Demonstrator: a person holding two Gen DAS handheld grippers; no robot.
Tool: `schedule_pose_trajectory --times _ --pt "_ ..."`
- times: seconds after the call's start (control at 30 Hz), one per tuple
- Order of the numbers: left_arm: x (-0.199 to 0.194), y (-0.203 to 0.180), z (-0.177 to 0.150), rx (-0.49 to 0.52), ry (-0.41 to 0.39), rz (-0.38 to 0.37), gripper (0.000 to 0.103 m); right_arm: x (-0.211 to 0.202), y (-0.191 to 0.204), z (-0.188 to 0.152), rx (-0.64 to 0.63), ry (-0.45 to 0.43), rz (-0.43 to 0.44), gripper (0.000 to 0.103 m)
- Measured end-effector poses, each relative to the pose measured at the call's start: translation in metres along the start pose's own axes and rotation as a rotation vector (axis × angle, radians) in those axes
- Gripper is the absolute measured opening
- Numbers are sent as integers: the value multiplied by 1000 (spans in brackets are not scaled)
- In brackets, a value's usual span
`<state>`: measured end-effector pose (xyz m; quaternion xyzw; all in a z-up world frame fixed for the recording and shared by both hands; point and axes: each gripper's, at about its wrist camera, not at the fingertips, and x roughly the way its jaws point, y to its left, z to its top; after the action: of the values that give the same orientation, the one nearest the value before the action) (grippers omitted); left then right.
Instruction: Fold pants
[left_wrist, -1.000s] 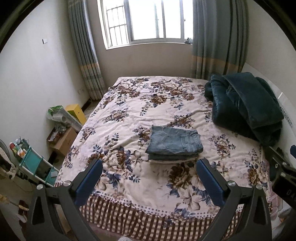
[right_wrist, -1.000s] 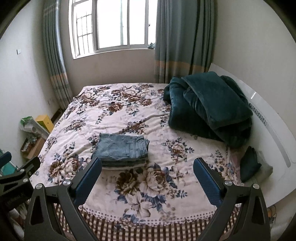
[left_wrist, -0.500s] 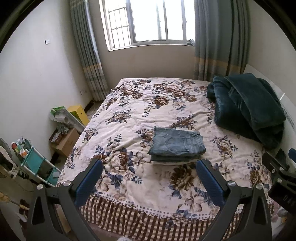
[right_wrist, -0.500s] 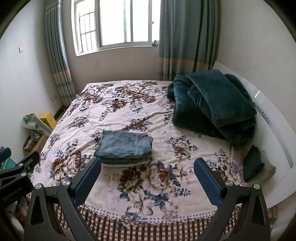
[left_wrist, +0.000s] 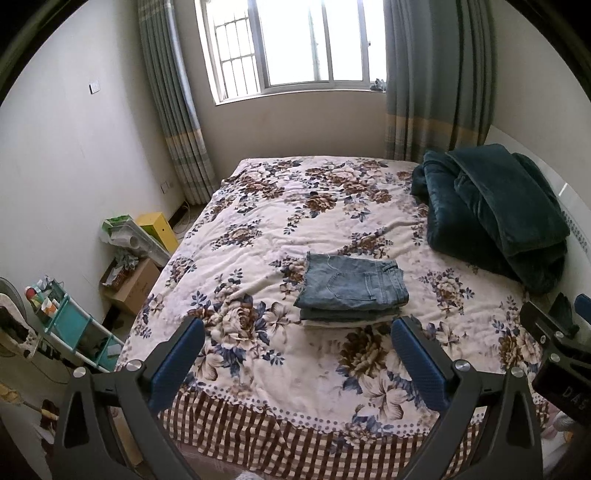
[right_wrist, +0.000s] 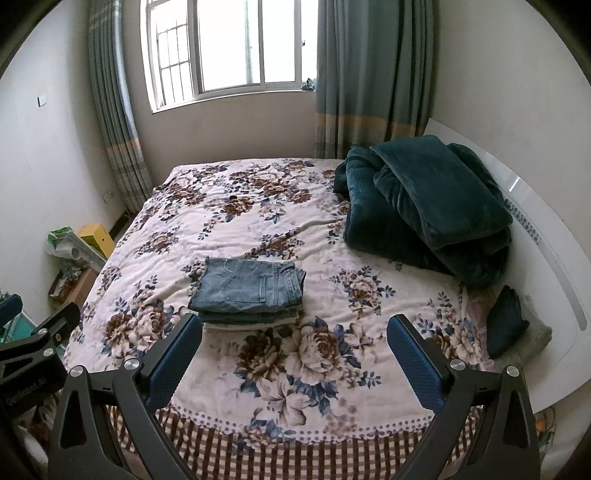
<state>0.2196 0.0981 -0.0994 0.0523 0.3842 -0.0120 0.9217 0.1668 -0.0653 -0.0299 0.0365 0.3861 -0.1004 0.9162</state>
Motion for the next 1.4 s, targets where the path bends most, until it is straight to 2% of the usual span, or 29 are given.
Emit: schedule_pose_trajectory --times 0.67,1.4 --pt "-8 -10 -3 -3 -15 15 103 -5 -4 -6 8 2 17 102" --pt "-17 -3 -3 -3 -17 31 103 -8 4 13 -4 -16 19 103"
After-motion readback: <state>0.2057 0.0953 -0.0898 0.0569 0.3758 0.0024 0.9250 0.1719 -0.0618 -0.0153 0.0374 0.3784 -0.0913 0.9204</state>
